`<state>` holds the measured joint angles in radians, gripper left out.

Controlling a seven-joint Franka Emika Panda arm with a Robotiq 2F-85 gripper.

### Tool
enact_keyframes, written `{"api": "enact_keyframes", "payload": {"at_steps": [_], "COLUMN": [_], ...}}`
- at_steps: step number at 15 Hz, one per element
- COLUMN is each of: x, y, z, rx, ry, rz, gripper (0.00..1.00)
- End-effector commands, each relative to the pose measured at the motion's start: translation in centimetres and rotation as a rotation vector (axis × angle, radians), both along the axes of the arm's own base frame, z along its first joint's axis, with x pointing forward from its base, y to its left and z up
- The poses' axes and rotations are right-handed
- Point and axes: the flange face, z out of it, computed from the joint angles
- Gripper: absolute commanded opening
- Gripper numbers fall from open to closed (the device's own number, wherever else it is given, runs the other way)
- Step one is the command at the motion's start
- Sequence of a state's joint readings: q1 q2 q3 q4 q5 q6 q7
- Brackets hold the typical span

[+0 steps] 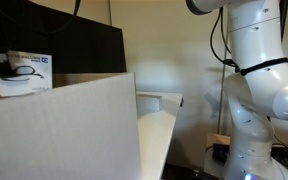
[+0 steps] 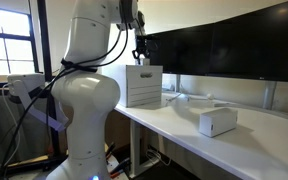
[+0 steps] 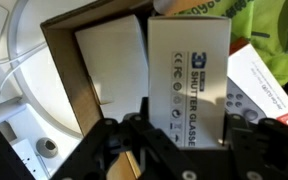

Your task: Put the left and right small boxes in the big box, respectively

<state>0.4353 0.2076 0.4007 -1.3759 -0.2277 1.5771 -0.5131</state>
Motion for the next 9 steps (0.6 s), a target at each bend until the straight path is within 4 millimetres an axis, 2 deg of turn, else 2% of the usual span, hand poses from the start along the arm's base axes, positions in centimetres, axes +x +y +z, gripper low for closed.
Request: {"api": "enact_keyframes", "payload": {"at_steps": [1, 3, 6, 9], "x": [-0.2, -0.3, -0.5, -0.6], "y": [-0.9, -1.1, -1.6, -2.5], "z": [-0.2, -0.1, 0.5, 2.0], "rx": [-0.029, -0.030, -0.029, -0.006], "ry": [-0.025, -0.026, -0.039, -0.062], "rz": [0.022, 0.019, 0.008, -0.027], "gripper": [0.85, 0.98, 1.00, 1.00]}}
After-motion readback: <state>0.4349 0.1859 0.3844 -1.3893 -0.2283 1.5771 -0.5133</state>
